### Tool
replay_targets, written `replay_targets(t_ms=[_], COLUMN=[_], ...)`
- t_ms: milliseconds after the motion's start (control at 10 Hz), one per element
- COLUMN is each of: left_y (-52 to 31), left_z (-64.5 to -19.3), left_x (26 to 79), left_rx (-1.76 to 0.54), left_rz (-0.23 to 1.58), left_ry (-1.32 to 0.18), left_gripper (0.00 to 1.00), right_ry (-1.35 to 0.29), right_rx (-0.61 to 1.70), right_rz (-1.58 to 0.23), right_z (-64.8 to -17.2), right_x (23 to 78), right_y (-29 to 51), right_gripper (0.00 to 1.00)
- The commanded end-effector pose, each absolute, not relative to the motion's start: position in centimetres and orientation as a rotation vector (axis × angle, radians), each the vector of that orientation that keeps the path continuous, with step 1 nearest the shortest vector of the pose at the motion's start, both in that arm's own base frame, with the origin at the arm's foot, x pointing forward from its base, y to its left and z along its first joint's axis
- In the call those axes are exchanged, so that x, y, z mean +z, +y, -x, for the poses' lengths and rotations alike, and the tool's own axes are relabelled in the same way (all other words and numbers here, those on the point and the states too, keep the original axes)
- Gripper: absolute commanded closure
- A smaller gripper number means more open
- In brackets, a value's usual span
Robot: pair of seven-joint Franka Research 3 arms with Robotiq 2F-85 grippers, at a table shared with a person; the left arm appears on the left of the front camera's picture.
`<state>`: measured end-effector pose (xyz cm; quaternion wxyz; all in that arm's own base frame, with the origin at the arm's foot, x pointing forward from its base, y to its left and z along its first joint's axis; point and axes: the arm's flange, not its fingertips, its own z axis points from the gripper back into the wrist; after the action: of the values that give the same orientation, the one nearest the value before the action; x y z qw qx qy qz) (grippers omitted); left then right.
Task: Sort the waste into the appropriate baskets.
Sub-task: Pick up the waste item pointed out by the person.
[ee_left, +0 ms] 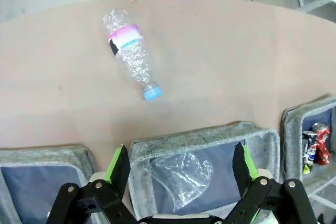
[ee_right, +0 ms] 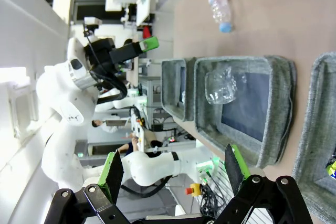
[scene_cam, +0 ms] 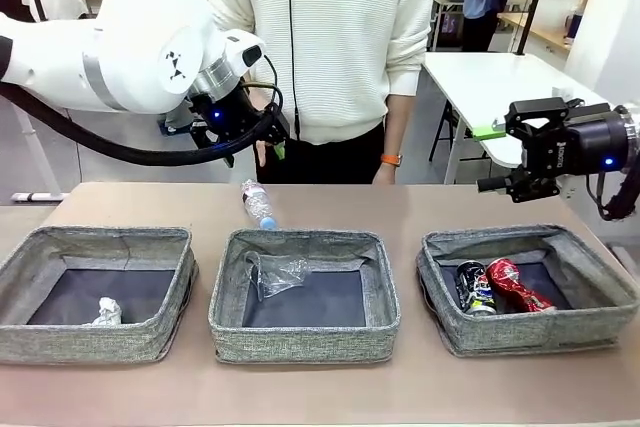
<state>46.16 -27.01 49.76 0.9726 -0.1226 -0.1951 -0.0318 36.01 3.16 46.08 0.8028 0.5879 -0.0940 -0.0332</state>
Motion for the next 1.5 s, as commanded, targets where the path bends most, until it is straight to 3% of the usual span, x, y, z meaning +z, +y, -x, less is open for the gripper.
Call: replay_targets(t_ms=[0,200,500,1400], left_y=[-27.6,-28.6,-28.7,-27.6], left_z=[-50.9,-54.3,-58.2,-61.0], left_x=[47.4,43.0,38.1,33.3], left_rx=[0.213,0.339,0.36,0.339], left_rz=[0.156,0.039,0.082,0.109], left_ry=[-0.313,-0.3,-0.281,-0.291], left_gripper=[0.0,0.0,0.0,0.0], right_ry=[-0.189,-0.189,-0.189,-0.189], right_rx=[-0.088,-0.088,-0.088,-0.088], right_rz=[-1.272,-1.272,-1.272,-1.272], right_z=[-36.1,-36.1,-36.1,-36.1], right_x=[46.6,46.6,46.6,46.6], right_y=[3.2,3.2,3.2,3.2], right_gripper=[0.0,0.0,0.0,0.0])
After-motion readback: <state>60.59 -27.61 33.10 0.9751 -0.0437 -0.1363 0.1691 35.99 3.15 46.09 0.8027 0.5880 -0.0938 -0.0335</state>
